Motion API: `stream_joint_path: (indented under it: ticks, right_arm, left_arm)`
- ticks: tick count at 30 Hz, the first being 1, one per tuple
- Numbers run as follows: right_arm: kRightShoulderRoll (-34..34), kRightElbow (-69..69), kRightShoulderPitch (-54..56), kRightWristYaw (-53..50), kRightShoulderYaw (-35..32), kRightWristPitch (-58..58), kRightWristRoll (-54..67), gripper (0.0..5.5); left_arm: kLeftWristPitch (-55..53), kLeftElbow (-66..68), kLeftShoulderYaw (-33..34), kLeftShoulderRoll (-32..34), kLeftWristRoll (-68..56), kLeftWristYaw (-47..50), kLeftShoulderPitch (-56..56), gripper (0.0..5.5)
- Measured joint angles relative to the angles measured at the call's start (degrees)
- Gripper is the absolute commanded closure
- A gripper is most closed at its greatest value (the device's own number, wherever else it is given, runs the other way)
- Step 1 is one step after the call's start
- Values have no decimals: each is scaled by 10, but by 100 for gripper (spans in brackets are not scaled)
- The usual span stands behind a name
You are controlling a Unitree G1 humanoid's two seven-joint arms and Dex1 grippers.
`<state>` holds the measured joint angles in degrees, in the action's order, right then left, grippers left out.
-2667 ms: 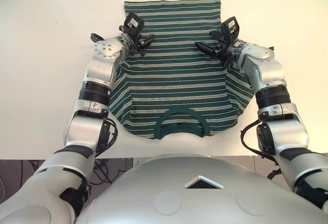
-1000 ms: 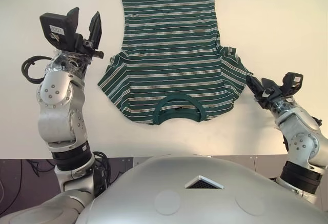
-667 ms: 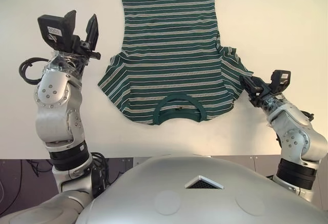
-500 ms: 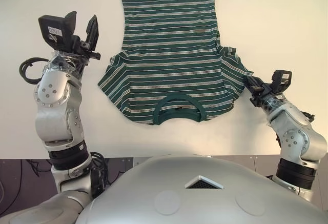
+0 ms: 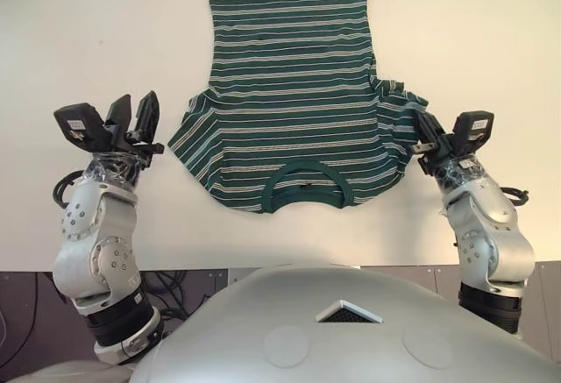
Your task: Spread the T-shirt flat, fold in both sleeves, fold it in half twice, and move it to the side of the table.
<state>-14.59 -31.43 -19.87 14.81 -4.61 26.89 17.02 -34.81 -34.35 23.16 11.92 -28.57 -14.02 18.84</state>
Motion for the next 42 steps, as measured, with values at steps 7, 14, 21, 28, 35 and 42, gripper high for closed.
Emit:
stream_joint_path:
  ticks: [7, 14, 21, 28, 35, 42]
  right_arm:
    - [-36, -19, -3, 12, 119, 53, -63, 547]
    - [-45, 9, 16, 12, 164, 65, -123, 547]
    - [-46, 18, 33, 47, 188, 54, -126, 453]
    - [-131, -15, 16, 97, 227, 33, -176, 411]
    - [-30, -129, 15, 41, 40, 11, 4, 411]
    - [-16, -147, 45, 0, 18, 55, 38, 411]
  left_arm:
    - [0, 24, -28, 42, 32, -5, 0, 317]
    - [0, 42, -50, 55, 38, -8, -12, 317]
    - [-21, 40, -54, 52, 17, -10, 4, 317]
    - [-26, 36, -48, 53, 4, -11, 18, 317]
    - [-75, 19, 10, 32, -94, -9, 64, 317]
    - [-81, 25, -8, 32, -80, 3, 92, 317]
